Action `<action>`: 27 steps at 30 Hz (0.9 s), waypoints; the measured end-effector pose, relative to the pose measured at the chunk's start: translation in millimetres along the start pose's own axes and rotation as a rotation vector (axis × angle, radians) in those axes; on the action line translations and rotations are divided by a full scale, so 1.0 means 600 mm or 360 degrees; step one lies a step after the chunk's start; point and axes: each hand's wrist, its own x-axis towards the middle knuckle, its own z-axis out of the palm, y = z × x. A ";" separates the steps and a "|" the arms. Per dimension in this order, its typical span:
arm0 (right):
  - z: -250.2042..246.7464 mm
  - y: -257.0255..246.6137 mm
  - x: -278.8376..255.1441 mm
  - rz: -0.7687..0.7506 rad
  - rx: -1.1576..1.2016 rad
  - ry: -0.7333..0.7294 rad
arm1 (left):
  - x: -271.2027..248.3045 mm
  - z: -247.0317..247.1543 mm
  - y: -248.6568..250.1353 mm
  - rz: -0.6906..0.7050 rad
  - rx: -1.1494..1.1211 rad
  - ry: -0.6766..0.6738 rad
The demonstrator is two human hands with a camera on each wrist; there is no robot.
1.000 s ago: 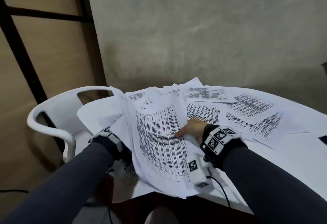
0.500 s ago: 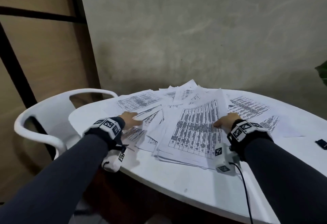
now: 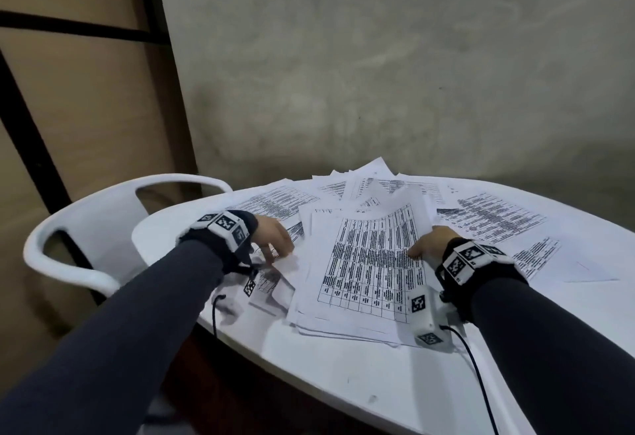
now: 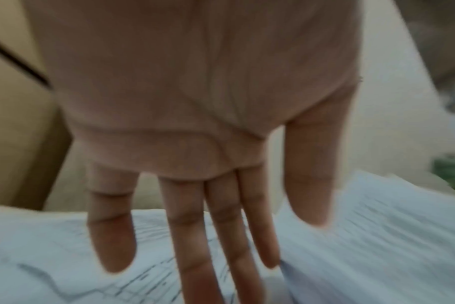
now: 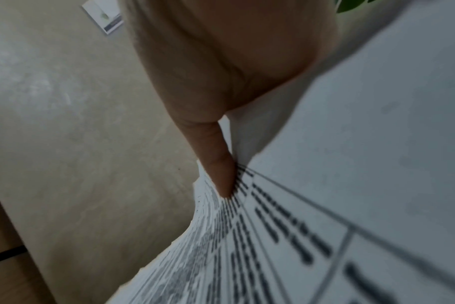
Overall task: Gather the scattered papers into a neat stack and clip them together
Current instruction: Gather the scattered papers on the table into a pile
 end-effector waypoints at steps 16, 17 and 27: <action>-0.040 0.035 0.021 0.0060 0.0176 -0.0067 | -0.022 0.014 -0.024 0.0174 0.0147 -0.0312; -0.044 0.037 0.018 0.0074 0.0159 -0.0063 | -0.024 0.013 -0.028 0.0191 -0.0027 -0.0260; -0.026 0.055 0.043 0.0026 0.0195 -0.0172 | -0.021 0.014 -0.053 -0.0215 0.0276 -0.0174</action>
